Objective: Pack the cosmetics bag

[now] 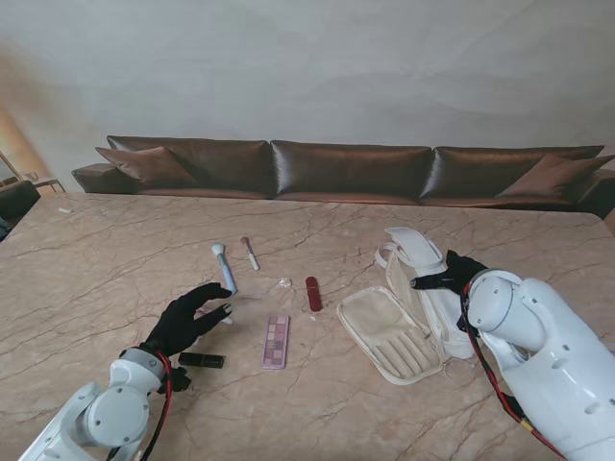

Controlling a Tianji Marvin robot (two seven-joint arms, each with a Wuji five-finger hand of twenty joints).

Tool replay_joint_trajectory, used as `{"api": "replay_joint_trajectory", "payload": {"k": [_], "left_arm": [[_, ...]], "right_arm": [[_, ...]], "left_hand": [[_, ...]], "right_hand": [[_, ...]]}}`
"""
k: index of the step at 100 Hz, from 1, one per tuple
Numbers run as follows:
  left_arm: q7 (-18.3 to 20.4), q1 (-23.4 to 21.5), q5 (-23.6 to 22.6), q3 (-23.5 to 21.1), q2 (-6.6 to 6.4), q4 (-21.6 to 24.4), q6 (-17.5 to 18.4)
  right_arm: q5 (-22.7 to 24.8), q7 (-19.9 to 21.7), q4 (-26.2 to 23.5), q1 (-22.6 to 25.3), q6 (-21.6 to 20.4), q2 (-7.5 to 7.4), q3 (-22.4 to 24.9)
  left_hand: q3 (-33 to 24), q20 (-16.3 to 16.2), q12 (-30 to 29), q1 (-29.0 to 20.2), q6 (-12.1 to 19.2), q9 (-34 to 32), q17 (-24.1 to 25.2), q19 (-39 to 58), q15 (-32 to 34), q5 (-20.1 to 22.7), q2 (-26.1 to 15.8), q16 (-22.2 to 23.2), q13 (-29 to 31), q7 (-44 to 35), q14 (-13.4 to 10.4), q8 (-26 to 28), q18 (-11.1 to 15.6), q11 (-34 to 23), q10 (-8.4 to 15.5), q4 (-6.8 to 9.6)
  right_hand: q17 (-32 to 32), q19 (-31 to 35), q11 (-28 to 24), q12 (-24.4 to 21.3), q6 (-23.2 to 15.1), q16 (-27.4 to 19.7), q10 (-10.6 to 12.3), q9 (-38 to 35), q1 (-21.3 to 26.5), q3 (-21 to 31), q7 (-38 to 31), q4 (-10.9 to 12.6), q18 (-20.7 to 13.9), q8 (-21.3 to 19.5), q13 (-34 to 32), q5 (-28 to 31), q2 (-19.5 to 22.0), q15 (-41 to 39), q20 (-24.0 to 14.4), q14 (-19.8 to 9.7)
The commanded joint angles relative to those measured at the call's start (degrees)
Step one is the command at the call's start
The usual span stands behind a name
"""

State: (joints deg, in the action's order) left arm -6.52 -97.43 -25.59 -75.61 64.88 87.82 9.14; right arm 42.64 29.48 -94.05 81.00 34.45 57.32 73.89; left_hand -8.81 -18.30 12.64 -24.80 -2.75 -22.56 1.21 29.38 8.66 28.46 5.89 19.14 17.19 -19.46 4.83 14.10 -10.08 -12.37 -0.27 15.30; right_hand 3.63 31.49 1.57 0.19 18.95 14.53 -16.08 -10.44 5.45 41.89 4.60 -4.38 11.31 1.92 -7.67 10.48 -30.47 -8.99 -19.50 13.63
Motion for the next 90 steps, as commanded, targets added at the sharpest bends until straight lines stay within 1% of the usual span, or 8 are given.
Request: {"api": "replay_joint_trajectory", "payload": {"k": [1,15,26,32,48,54,59,90], "left_arm": [[0.08,-0.25,0.07,0.01,0.25,-0.32,0.09],[0.11,-0.41,0.1,-0.01,0.26,-0.26,-0.09],[0.02,-0.49,-0.13,0.05,0.24,-0.17,-0.25],[-0.04,-0.45,-0.17,0.13,0.26,-0.18,-0.34],[-0.78,-0.06,-0.02,0.77,0.44,-0.52,-0.35],[-0.86,0.15,0.02,1.11,0.47,-0.64,-0.48],[-0.79,0.29,0.13,1.37,0.48,-0.7,-0.58],[-0.7,1.2,-0.01,2.86,0.46,-0.76,-1.1]], "right_arm": [[0.38,0.37,0.96,-0.59,-0.36,0.45,-0.67],[0.78,0.54,2.77,-1.99,0.19,0.34,-2.53],[1.23,-0.21,3.58,-2.2,0.29,0.49,-2.95],[0.82,-2.62,4.13,-1.87,-0.07,0.95,-2.61],[-0.09,-6.89,5.26,-1.27,-0.49,1.81,-2.36],[-0.03,-8.37,5.78,-0.97,-1.48,2.12,-1.98],[-1.08,-10.54,6.36,-0.72,-2.18,2.59,-1.6],[-4.86,-16.12,9.53,-1.06,-8.38,3.93,-0.43]], "left_hand": [[1.56,-1.09,-0.89,0.84,1.27,-0.11,0.25,0.6,-0.76,0.28,-1.71,-0.56,0.02,0.64,-2.04,-0.15,0.42,0.22,2.04,-1.64],[1.5,-1.12,-0.87,0.67,1.09,-0.21,0.25,0.54,-0.76,0.3,-1.7,-0.55,0.04,0.59,-1.88,-0.12,0.37,0.18,1.84,-1.63],[1.4,-1.17,-0.87,0.42,1.06,-0.07,0.17,0.57,-0.7,0.38,-1.61,-0.49,0.09,0.47,-1.84,-0.05,0.37,0.2,1.62,-1.59],[1.37,-1.19,-0.93,0.36,1.09,0.45,0.17,0.57,-0.71,0.33,-1.66,-0.48,0.03,0.42,-1.82,-0.02,0.42,0.38,1.76,-1.57],[1.36,-1.26,-0.94,0.38,1.21,0.82,0.17,0.66,-0.63,0.38,-1.68,-0.41,0.08,0.2,-1.75,0.13,0.4,0.38,1.73,-1.54],[1.32,-1.26,-0.95,0.36,1.27,0.87,0.21,0.67,-0.66,0.32,-1.8,-0.4,-0.03,0.17,-1.78,0.16,0.35,0.38,1.67,-1.52],[1.3,-1.26,-0.99,0.34,1.26,1.18,0.29,0.65,-0.68,0.38,-1.85,-0.39,-0.14,0.09,-1.74,0.2,0.3,0.47,1.43,-1.51],[1.23,-1.34,-0.96,0.27,1.33,1.11,0.31,0.7,-0.62,0.34,-1.78,-0.28,-0.08,-0.1,-1.68,0.38,0.14,0.31,1.13,-1.43]], "right_hand": [[0.56,1.66,1.16,-0.76,0.2,0.26,-0.22,1.04,-1.14,0.85,0.58,-0.87,0.45,0.62,-0.96,0.22,-2.12,-0.35,-1.01,1.78],[3.11,7.18,-5.64,4.41,-2.87,2.66,5.14,0.72,5.37,-1.1,-2.73,0.04,-1.06,-3.01,-4.24,-0.4,-3.43,-2.22,-5.1,-2.21],[7.63,14.75,-26.26,13.46,-7.25,10.04,8.93,0.45,10.71,-3.97,-8.51,0.99,-3.32,-39.8,-10.96,-3.8,-1.45,-9.22,-12.06,-5.76],[10.38,20.51,-37.66,17.93,-10.18,13.89,10.52,0.59,12.55,-5.3,-16.96,1.13,-3.95,-45.89,-14.12,-2.44,0.9,-14.71,-15.05,-6.68],[18.49,37.09,-49.83,25.84,-17.09,24.74,14.48,-8.85,23.3,-12.28,-34.66,2.8,-5.25,-45.4,-24.28,5.14,3.28,-29.99,-21.41,-7.82],[21.36,40.63,-50.64,27.25,-19.88,26.95,15.59,-14.96,14.34,16.52,-41.22,0.29,-5.58,-43.65,-29.28,9.04,-0.01,-33.85,-20.54,-8.3],[22.53,42.27,-51.03,27.64,-21.35,28.12,16.16,-17.7,14.49,25.32,-44.66,-1.97,-5.6,-43.31,-31.57,10.61,-0.27,-36.15,-20.26,-8.3],[38.12,53.86,-53.27,29.96,-33.48,30.69,17.48,-39.16,32.86,26.3,-64.93,-12.8,-5.81,-31.7,-49.32,23.25,-5.43,-46.12,-17.02,-9.01]]}}
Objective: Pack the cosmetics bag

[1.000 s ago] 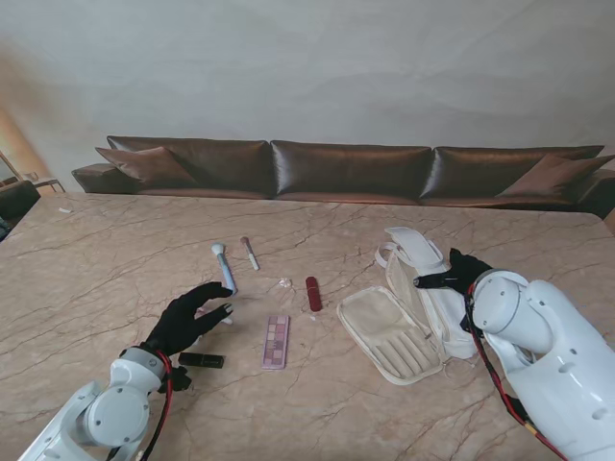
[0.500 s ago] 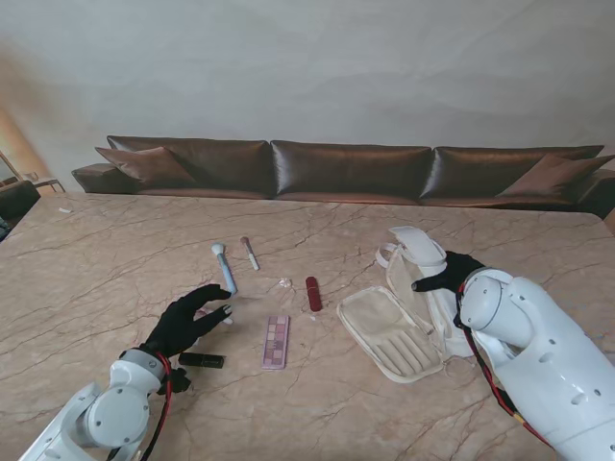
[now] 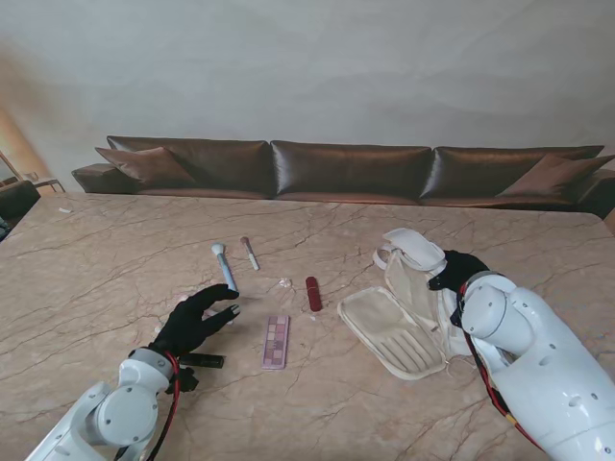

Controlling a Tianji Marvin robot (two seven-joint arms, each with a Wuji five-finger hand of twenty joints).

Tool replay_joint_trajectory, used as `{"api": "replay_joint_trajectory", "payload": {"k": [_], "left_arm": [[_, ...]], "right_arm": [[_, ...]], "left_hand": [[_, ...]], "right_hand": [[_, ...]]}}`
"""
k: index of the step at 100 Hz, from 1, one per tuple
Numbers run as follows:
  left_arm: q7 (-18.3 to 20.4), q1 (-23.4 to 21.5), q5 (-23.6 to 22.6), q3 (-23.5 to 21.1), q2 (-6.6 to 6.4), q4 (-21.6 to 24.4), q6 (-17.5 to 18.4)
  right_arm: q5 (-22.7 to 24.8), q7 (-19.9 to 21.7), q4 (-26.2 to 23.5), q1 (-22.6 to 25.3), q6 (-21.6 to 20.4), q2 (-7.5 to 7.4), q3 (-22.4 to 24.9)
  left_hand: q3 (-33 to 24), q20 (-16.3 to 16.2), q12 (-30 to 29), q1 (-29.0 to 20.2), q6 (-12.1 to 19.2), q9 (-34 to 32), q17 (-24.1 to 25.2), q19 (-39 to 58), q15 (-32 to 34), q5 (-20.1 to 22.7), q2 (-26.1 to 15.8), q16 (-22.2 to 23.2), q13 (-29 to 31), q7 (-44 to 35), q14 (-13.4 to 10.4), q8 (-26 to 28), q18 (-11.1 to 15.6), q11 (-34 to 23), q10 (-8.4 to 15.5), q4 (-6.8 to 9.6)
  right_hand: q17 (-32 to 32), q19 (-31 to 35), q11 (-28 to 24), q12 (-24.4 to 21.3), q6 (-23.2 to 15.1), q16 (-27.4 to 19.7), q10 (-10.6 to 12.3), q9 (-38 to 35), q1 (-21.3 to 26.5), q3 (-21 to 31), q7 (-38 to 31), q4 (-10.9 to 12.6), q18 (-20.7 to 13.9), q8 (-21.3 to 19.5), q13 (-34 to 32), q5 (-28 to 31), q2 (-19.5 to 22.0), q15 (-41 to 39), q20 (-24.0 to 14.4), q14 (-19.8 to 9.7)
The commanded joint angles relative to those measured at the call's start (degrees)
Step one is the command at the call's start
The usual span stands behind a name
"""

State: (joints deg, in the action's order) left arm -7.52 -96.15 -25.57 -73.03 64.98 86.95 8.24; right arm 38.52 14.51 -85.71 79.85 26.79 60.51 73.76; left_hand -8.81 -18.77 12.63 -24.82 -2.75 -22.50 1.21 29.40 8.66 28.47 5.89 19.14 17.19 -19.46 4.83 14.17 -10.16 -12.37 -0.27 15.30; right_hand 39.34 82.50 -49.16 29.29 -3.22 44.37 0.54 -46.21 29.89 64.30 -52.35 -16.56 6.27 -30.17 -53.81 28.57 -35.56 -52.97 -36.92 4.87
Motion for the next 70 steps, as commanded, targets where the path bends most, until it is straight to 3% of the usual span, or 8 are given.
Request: {"api": "replay_joint_trajectory", "payload": {"k": [1,21,55,70], "left_arm": [[0.34,-0.05,-0.05,0.31,0.35,0.13,-0.22],[1.66,0.39,-0.7,0.75,0.02,0.48,-0.83],[2.32,0.74,-1.58,0.96,-0.21,1.3,-1.26],[2.25,0.66,-2.45,1.16,-0.24,1.91,-2.65]], "right_arm": [[-0.86,-1.41,1.3,0.05,-1.0,0.8,-0.28],[-2.75,-6.08,3.49,-1.21,-6.53,1.83,-0.37],[-2.86,-9.93,7.39,-5.2,-13.5,2.49,-2.67],[-2.64,-10.91,9.14,-7.41,-15.51,2.67,-4.1]], "left_hand": [[1.24,-0.88,-0.95,0.32,1.33,1.07,0.3,0.69,-0.63,0.31,-1.79,-0.28,-0.09,-0.1,-1.63,0.31,0.23,0.32,1.13,-1.43],[1.39,-1.0,-1.0,0.43,1.46,1.65,0.41,0.74,-0.71,-0.13,-2.13,-0.16,-0.72,0.07,-1.05,0.31,0.26,0.46,0.81,-1.56],[1.18,-1.3,-0.82,-0.82,1.27,1.53,0.17,0.77,-0.52,-0.36,-1.13,0.26,-0.54,0.06,-0.74,0.41,0.51,0.22,0.58,-1.58],[1.05,-2.17,-0.22,-2.85,-0.39,0.82,-0.13,1.96,0.46,-1.12,0.89,1.11,0.23,0.18,0.48,0.24,0.39,-0.63,-0.01,-1.54]], "right_hand": [[2.78,3.01,-2.52,0.81,-11.56,0.83,0.9,-3.79,8.44,3.85,-8.13,-0.62,-0.81,0.56,-3.57,5.48,-0.35,-2.26,0.46,-0.23],[3.9,3.57,-2.44,0.64,-13.01,0.64,1.2,-6.27,9.58,4.22,-9.28,-0.46,-0.65,2.08,-5.38,7.68,-0.47,-2.83,1.24,-0.24],[7.02,4.87,-1.83,-0.45,-14.96,0.08,2.39,-11.53,10.79,5.01,-9.81,-0.32,-0.21,4.01,-9.46,13.1,-1.56,-2.73,1.95,-0.45],[7.62,4.98,-1.6,-0.53,-15.13,0.04,2.45,-12.0,10.72,5.22,-9.74,-0.42,-0.34,4.24,-10.05,13.4,-1.8,-2.56,2.16,-0.51]]}}
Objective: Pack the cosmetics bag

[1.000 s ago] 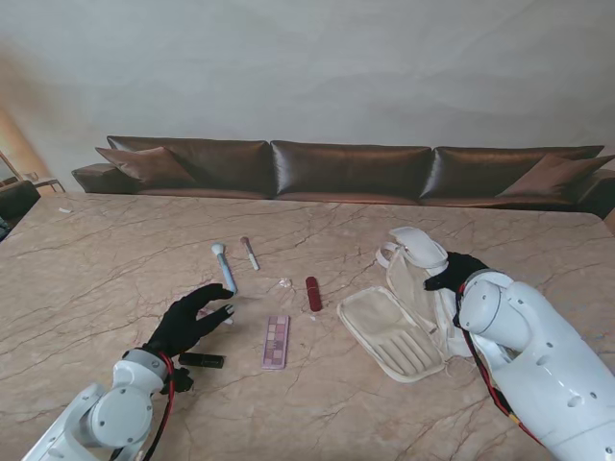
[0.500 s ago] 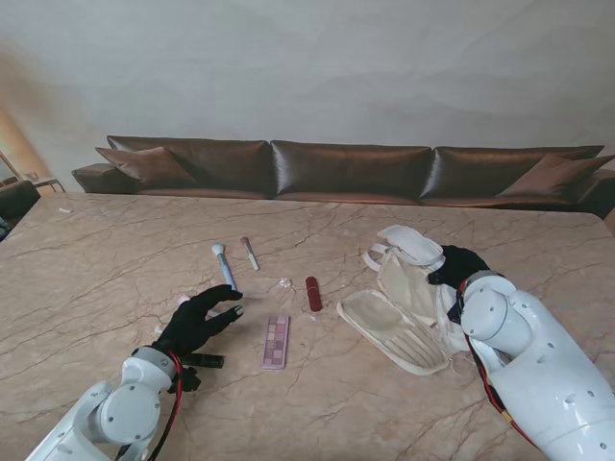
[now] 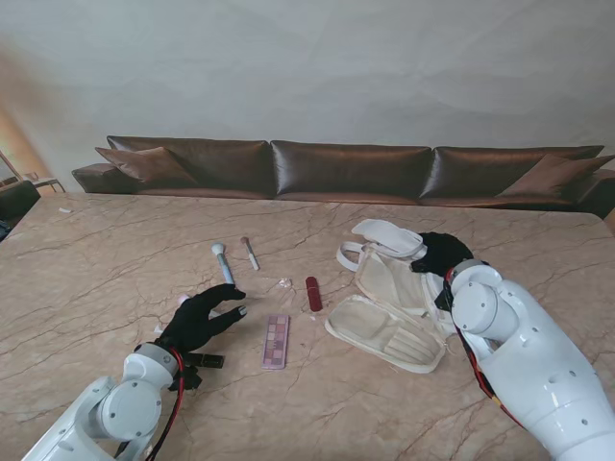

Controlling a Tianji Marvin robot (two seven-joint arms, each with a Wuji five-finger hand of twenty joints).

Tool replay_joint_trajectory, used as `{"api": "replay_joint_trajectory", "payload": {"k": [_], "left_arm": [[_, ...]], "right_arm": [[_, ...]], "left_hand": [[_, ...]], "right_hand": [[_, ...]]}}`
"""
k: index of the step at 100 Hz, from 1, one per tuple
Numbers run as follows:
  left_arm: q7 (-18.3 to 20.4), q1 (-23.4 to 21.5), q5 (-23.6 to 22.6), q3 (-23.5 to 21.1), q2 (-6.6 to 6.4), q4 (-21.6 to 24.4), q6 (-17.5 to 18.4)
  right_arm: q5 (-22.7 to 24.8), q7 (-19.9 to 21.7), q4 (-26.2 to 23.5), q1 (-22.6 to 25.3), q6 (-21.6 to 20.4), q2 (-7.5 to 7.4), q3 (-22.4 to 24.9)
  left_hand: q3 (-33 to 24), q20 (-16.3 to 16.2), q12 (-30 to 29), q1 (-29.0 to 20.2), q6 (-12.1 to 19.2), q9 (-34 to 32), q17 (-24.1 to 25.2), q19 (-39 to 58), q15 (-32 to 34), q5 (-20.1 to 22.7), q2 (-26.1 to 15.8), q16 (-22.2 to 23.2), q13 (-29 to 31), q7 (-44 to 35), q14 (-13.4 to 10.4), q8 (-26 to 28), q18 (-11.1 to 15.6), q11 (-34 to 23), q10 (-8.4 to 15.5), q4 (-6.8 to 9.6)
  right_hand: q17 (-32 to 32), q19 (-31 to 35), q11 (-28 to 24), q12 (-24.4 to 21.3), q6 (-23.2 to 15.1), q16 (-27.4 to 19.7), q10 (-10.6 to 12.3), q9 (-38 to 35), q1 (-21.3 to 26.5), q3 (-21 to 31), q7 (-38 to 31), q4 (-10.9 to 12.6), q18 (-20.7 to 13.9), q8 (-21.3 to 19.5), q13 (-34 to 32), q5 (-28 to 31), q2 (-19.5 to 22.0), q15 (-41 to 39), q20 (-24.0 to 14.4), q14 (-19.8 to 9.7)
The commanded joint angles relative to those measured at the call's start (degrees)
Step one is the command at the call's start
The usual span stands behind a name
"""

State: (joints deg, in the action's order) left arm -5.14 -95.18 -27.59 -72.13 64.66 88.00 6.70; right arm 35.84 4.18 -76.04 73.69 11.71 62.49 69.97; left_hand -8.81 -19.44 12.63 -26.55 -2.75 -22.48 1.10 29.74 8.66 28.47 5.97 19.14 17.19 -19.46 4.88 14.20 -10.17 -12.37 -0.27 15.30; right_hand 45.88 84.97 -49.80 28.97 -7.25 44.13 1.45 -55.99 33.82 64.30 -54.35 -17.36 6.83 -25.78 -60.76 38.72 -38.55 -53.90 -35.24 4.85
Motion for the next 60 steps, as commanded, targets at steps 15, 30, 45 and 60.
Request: {"api": "replay_joint_trajectory", "payload": {"k": [15,30,45,60], "left_arm": [[-0.94,-0.42,-4.34,1.06,-0.11,1.87,-5.02],[-1.22,-0.45,-4.04,1.54,0.03,2.17,-6.36],[-2.22,-0.61,-5.3,2.33,0.14,2.71,-8.34],[-4.45,-0.68,-6.5,4.03,0.59,3.29,-12.23]], "right_arm": [[-0.51,-0.65,0.69,-3.13,-1.73,0.8,-1.28],[-1.93,-0.33,2.14,-4.58,-2.84,0.94,-2.13],[-3.79,-0.29,2.34,-4.62,-2.96,1.24,-2.97],[-5.47,-1.2,2.84,-4.72,-2.65,1.73,-3.9]], "left_hand": [[1.12,-4.68,1.56,-1.76,-1.14,-0.77,0.04,4.84,2.4,-1.18,1.94,3.63,1.75,-0.43,2.6,0.24,-1.51,-1.59,-0.49,-1.31],[1.14,-7.46,3.51,-2.12,-1.55,-2.01,0.38,7.04,4.08,-0.78,2.31,6.34,2.65,-0.66,3.76,0.26,-2.08,-2.31,-0.74,-1.33],[1.03,-13.4,6.16,-2.5,-1.81,-3.43,-0.78,13.14,7.06,-0.31,3.11,10.65,4.18,-1.03,5.2,0.42,-2.3,-3.56,-0.77,-1.31],[0.72,-22.13,12.44,-2.29,-1.54,-7.04,-2.58,24.15,16.17,2.19,5.4,22.18,6.54,-3.21,7.74,1.53,-2.61,-8.01,-1.02,-1.28]], "right_hand": [[0.91,2.47,-0.6,-0.05,-10.91,0.36,1.39,-1.56,5.37,5.81,-7.74,0.24,-0.9,0.28,-2.65,2.1,0.21,-1.29,0.72,-0.57],[0.59,2.39,-0.39,-0.04,-10.49,0.45,1.14,-1.3,4.34,6.14,-7.75,0.01,-0.92,0.86,-2.31,1.61,-0.2,-1.13,0.84,-0.44],[0.52,2.32,-0.14,-0.2,-10.35,0.47,1.04,-1.38,4.15,6.47,-7.85,-0.05,-0.84,1.23,-2.33,1.77,-0.35,-0.98,0.9,-0.42],[0.39,2.56,-0.03,-0.22,-10.18,0.54,0.84,-1.29,3.9,6.45,-7.75,-0.16,-0.64,1.53,-2.34,1.54,-0.31,-0.98,0.8,-0.22]]}}
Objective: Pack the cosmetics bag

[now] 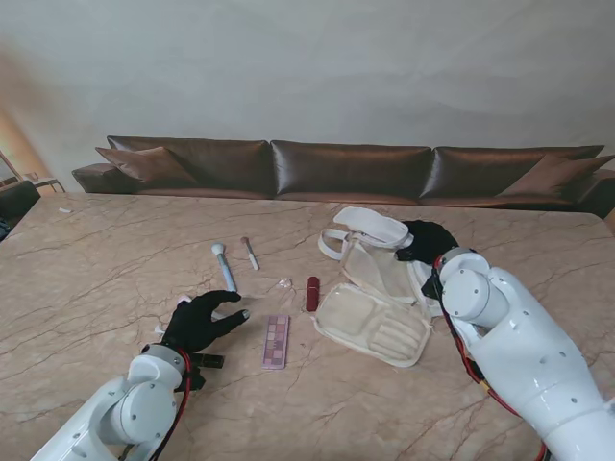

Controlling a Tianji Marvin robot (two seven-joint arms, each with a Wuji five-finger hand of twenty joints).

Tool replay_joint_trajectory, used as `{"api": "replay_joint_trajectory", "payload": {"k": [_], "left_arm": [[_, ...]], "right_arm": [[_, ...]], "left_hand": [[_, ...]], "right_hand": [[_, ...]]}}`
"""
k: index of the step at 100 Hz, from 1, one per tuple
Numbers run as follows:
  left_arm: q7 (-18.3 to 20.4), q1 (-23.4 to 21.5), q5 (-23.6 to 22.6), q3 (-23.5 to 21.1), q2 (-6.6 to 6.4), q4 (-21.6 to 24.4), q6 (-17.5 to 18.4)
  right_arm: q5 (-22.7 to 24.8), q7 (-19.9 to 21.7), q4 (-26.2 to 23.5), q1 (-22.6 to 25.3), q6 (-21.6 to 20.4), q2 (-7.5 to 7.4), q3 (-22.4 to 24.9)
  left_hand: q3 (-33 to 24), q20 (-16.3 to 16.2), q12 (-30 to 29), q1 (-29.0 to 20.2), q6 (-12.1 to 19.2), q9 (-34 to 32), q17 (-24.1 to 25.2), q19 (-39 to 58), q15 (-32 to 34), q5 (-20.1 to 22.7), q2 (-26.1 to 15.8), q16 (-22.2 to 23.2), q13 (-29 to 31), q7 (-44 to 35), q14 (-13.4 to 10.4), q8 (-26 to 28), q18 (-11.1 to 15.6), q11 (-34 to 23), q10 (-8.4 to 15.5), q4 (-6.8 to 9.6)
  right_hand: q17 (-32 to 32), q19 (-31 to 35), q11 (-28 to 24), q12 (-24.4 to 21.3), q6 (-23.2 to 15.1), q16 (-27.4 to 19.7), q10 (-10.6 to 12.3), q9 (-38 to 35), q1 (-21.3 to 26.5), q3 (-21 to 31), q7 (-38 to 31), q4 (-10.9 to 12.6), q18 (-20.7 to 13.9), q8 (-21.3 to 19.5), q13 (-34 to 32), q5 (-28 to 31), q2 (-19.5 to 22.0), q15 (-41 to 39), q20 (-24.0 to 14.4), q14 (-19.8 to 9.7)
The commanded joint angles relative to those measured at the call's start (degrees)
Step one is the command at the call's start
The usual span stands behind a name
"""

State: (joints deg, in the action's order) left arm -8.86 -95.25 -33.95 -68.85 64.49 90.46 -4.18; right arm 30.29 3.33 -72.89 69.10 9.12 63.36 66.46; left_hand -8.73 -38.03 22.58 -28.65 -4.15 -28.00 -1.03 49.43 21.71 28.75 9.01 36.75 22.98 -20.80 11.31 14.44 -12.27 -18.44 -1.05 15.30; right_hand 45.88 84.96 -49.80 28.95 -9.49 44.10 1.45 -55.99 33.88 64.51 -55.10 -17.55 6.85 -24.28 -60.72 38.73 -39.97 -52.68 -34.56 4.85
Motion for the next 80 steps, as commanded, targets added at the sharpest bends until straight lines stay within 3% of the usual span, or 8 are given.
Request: {"api": "replay_joint_trajectory", "payload": {"k": [1,10,21,55,80], "left_arm": [[-0.85,-0.63,-0.29,0.88,0.78,0.9,-1.7],[-2.73,-0.7,-2.02,2.28,1.08,1.35,-5.19],[-4.39,-0.77,-4.26,4.01,1.3,1.87,-9.32],[-8.08,0.67,-8.8,9.89,1.96,0.69,-18.59],[-7.44,1.73,-10.64,13.77,2.0,1.17,-23.64]], "right_arm": [[0.01,-0.41,-0.29,-0.12,-0.06,0.88,-0.44],[-0.67,-0.82,-0.3,-0.06,0.04,1.09,-0.7],[-0.91,-0.78,-0.62,0.12,-0.05,1.1,-0.78],[-0.57,0.96,-2.11,1.3,-0.73,0.6,-0.29],[-0.8,1.48,-1.91,1.46,-1.53,0.48,-0.21]], "left_hand": [[0.64,-4.0,3.04,-0.01,-0.04,-1.7,-0.56,5.16,3.76,2.1,2.46,5.5,0.82,-2.13,1.38,1.44,-0.51,-2.22,-0.15,-1.35],[0.64,-6.27,6.76,0.83,0.05,-3.66,-1.11,9.22,8.12,4.43,3.6,11.03,1.53,-4.79,2.63,2.76,-0.61,-4.77,-0.1,-1.66],[0.67,-6.77,9.83,1.66,-0.02,-4.91,-1.33,10.79,10.76,5.92,4.74,14.42,1.87,-6.55,3.29,3.65,-0.85,-6.69,0.06,-2.09],[0.46,-6.22,13.18,1.3,0.18,-6.21,-1.62,11.78,12.11,9.86,10.23,16.07,2.03,-10.72,3.79,5.57,-1.24,-9.35,0.36,-2.37],[0.5,-5.55,13.31,3.64,-0.5,-4.73,0.11,10.08,10.18,10.92,11.06,15.68,-0.38,-13.28,3.61,6.81,-0.83,-8.24,0.26,-3.13]], "right_hand": [[0.37,2.59,-0.05,-0.2,-7.92,0.58,0.83,-1.31,3.82,6.23,-6.97,0.03,-0.65,0.06,-2.37,1.48,1.11,-2.21,0.1,-0.21],[0.53,3.01,-0.22,-0.1,-7.75,0.81,0.84,-1.58,3.64,6.3,-7.14,0.0,-0.57,0.16,-2.47,1.92,1.03,-2.58,-0.08,-0.11],[0.94,3.42,-0.3,-0.15,-7.74,0.97,0.66,-2.06,3.39,6.42,-7.15,-0.04,-0.46,0.37,-2.91,2.3,1.0,-2.92,-0.24,0.04],[2.62,4.95,-0.67,-0.12,-7.48,1.37,0.41,-3.7,3.21,6.75,-7.14,-0.14,-0.2,1.14,-4.63,3.75,0.83,-3.97,-0.53,0.3],[3.17,5.63,-0.85,-0.02,-7.28,1.56,0.29,-4.29,3.46,6.91,-7.19,-0.16,-0.08,1.45,-5.13,4.37,0.91,-4.4,-0.62,0.36]]}}
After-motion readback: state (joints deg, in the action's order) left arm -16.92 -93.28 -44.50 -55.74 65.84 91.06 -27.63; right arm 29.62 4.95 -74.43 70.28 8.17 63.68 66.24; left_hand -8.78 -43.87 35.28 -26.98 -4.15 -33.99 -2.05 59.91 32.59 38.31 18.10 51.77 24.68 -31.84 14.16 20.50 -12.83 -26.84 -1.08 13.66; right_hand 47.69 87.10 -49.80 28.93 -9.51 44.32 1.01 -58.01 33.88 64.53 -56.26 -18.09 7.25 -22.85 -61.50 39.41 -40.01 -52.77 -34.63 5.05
